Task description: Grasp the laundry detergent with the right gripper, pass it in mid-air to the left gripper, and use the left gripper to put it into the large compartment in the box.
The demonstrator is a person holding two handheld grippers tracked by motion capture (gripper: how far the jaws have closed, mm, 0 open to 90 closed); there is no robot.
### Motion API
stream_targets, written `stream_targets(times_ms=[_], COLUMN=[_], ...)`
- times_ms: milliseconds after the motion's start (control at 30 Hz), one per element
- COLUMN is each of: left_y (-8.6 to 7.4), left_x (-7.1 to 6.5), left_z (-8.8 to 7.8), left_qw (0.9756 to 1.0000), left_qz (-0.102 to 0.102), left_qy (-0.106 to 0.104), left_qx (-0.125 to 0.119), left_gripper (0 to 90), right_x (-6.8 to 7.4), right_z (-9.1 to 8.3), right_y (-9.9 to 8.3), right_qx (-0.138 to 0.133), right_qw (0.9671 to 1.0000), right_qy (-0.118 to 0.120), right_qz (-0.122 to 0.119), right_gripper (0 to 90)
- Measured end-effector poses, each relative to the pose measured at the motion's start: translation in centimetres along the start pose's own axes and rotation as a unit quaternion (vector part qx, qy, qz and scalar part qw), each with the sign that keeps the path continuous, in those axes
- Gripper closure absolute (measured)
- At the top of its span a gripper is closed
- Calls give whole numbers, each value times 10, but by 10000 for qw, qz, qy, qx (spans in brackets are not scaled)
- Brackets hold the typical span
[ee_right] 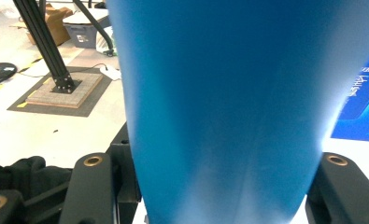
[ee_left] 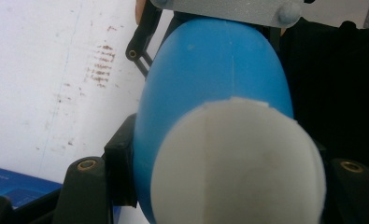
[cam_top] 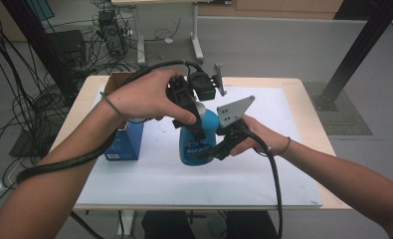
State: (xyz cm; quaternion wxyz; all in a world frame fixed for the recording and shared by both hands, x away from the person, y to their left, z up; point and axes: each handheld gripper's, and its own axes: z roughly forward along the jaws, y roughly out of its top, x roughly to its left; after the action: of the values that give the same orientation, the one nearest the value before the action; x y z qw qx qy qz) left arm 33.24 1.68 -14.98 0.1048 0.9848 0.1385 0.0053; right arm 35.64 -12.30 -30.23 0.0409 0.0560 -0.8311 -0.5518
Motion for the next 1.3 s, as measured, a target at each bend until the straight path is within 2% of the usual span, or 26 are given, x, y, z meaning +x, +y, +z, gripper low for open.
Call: stream_targets(times_ms=[1300], left_y=[1], left_x=[-2], left_z=[0], left_qw=[10000], left_qz=[-19], left_qy=[32], left_qx=[15], left_gripper=[372], right_x=[0], right_z=[-1], right_y=[0], right_qx=[2], right_qw=[10000], right_qy=[-6], right_qz=[-31], right_gripper=[414])
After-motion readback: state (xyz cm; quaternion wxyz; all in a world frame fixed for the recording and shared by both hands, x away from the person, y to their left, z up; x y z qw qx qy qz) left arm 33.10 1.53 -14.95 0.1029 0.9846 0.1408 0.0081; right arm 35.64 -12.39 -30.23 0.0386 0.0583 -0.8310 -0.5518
